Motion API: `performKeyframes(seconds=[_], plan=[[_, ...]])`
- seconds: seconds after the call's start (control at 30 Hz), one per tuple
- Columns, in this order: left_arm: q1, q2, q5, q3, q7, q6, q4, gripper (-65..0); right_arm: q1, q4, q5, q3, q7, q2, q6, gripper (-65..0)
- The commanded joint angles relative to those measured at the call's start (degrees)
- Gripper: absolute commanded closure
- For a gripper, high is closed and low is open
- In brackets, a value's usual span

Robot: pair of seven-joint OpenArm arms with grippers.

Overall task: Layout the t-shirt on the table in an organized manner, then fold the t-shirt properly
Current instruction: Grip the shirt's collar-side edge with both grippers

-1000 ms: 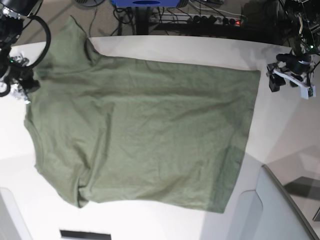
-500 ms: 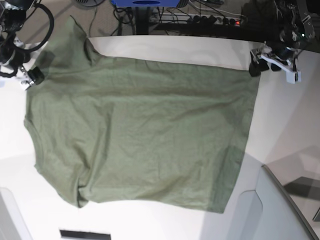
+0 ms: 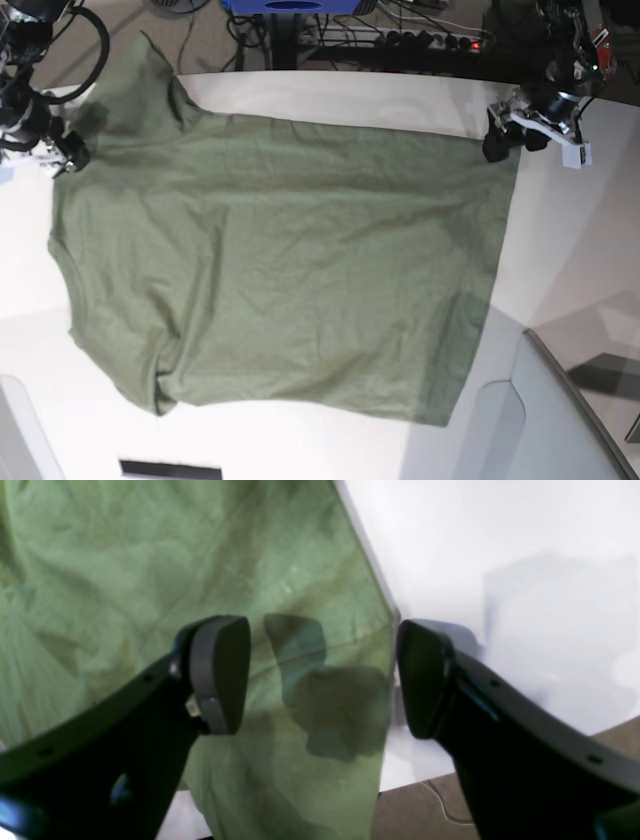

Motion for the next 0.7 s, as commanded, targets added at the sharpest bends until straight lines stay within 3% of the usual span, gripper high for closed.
performKeyframes(seconds=[0.0,0.27,0.33,0.37,0.5,0.67], plan=[[0.34,-0.3,0.4,0.05,1.18,0.21,0.18,-55.0,0.14,0.35,0.36,-0.07,-0.59,0.42,0.27,-42.6],[-2.13,-0.21,0.4,3.66,1.18,0.21,-2.01,-53.6,0.85,0.35,0.36,-2.97,-0.42,0.15,0.35,-41.9],[-2.65,-0.3,0.4,3.48,1.18,0.21,-3.33,-44.6,0.93,0.35,0.36,-2.79,-0.42,0.07,0.35,-38.4],[-3.0,-0.39,0.4,3.39,1.18,0.21,-3.86,-37.5,0.93,0.35,0.36,-2.79,-0.42,0.07,0.35,-32.9],[-4.15,-0.74,0.4,3.39,1.18,0.21,-4.56,0.0,1.02,0.35,0.36,-2.44,-0.77,0.33,0.09,-2.4],[-4.41,-2.67,0.49,3.92,1.7,0.21,1.68,0.0,0.85,3.52,0.54,-2.44,-2.35,0.59,0.09,0.0]])
